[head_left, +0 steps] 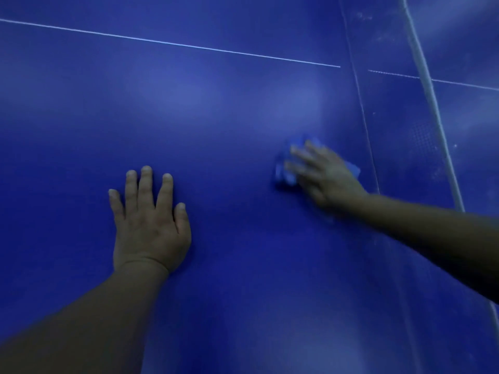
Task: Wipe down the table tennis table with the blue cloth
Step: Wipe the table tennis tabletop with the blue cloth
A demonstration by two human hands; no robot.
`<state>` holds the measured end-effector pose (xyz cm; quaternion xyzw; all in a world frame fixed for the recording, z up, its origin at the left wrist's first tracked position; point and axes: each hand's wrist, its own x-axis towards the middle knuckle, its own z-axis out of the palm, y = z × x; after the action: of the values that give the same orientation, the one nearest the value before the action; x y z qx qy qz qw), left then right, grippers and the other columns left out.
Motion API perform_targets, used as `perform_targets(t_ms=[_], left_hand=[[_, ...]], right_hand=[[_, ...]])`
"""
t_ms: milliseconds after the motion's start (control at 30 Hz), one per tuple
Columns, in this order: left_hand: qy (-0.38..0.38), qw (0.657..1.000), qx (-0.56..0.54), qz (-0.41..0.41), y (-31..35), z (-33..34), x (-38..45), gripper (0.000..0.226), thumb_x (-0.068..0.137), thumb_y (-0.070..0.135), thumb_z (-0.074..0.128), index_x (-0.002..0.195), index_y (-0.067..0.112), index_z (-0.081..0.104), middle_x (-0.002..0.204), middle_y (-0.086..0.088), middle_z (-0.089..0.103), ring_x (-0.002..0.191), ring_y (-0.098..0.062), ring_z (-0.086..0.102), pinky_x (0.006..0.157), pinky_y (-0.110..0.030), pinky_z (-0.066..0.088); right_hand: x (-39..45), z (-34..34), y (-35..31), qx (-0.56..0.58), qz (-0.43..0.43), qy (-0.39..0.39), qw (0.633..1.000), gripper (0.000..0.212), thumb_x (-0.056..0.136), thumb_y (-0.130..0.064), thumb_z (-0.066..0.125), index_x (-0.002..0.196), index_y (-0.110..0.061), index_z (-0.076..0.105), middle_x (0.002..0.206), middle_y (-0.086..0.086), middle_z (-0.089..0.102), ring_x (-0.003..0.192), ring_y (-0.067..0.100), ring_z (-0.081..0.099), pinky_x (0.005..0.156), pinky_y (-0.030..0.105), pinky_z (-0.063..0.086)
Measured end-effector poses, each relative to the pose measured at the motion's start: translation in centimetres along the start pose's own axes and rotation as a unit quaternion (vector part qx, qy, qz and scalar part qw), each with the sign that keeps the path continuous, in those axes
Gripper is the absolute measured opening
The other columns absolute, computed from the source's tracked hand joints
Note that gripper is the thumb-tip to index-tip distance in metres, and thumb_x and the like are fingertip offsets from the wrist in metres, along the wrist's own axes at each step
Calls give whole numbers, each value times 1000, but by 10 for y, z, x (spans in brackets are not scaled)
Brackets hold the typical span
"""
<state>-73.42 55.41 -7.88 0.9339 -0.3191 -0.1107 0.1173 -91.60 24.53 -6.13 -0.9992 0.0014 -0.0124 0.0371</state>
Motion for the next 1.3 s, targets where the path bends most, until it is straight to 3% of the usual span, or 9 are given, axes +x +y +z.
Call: perform_targets(t_ms=[133, 367, 467, 533, 667, 900, 1033, 1167, 1300], left_hand=[[4, 1000, 7, 2, 2, 0, -2, 67, 94, 44, 23, 154, 13, 29, 164, -15, 13, 152, -30, -1, 121, -53, -7], [9, 1000, 18, 17, -1, 3, -5, 63, 101, 43, 30, 155, 13, 23, 164, -16, 8, 152, -31, -3, 120, -54, -8], [10, 999, 17, 28, -2, 2, -6, 65, 100, 46, 28, 156, 13, 22, 164, -16, 7, 152, -32, -5, 120, -54, -8], [11, 999, 11, 37, -4, 0, -6, 66, 100, 48, 27, 156, 13, 22, 164, -17, 6, 152, -32, -4, 121, -55, -7], [32, 996, -50, 65, -7, -2, -11, 64, 101, 44, 34, 155, 11, 25, 164, -18, 8, 152, -31, -2, 122, -52, -5], [37, 934, -58, 351, -11, -4, -31, 55, 94, 37, 40, 136, 3, 51, 151, -23, 36, 140, -41, 31, 121, -54, 12], [14, 930, -9, 367, -6, -4, -30, 52, 95, 34, 36, 128, 1, 57, 143, -23, 45, 134, -42, 39, 118, -56, 21], [-12, 933, 9, 361, -3, -5, -29, 52, 96, 34, 32, 125, 0, 59, 137, -21, 51, 130, -41, 44, 114, -57, 27], [-25, 935, 34, 352, -1, -6, -31, 53, 94, 33, 34, 128, -1, 57, 141, -22, 48, 134, -42, 40, 116, -57, 24]], right_hand=[[48, 4, 1, 7, 303, 40, 952, 41, 105, -25, 44, 145, -21, 52, 160, 4, 35, 148, 34, 27, 114, 47, 28], [-158, 19, -181, 40, 126, -32, 991, 45, 99, -28, 41, 143, -31, 48, 157, 5, 40, 144, 39, 35, 107, 52, 38], [-183, 13, -180, 16, 32, -70, 997, 44, 100, -29, 39, 143, -30, 48, 155, 5, 41, 141, 42, 38, 106, 57, 40], [-148, 12, -157, 3, 142, -17, 990, 43, 94, -18, 48, 136, -18, 60, 148, 16, 50, 134, 49, 44, 100, 63, 44], [-65, 18, -164, 24, 473, 67, 878, 41, 102, -22, 45, 141, -26, 55, 159, 1, 37, 147, 34, 29, 113, 51, 28], [-200, 34, -320, 30, 340, 20, 940, 45, 96, -21, 43, 137, -28, 59, 157, 2, 40, 145, 35, 34, 114, 48, 28], [-262, 25, -308, -22, 579, 47, 814, 42, 92, -11, 47, 129, -11, 66, 145, 17, 52, 132, 50, 46, 93, 65, 47], [-187, 27, -301, -42, 746, 109, 655, 41, 95, -10, 49, 133, -14, 64, 150, 14, 48, 137, 44, 43, 105, 59, 40], [-123, 44, -320, -20, 568, 86, 818, 48, 90, -15, 45, 135, -23, 60, 153, 5, 46, 142, 37, 38, 111, 54, 33]])
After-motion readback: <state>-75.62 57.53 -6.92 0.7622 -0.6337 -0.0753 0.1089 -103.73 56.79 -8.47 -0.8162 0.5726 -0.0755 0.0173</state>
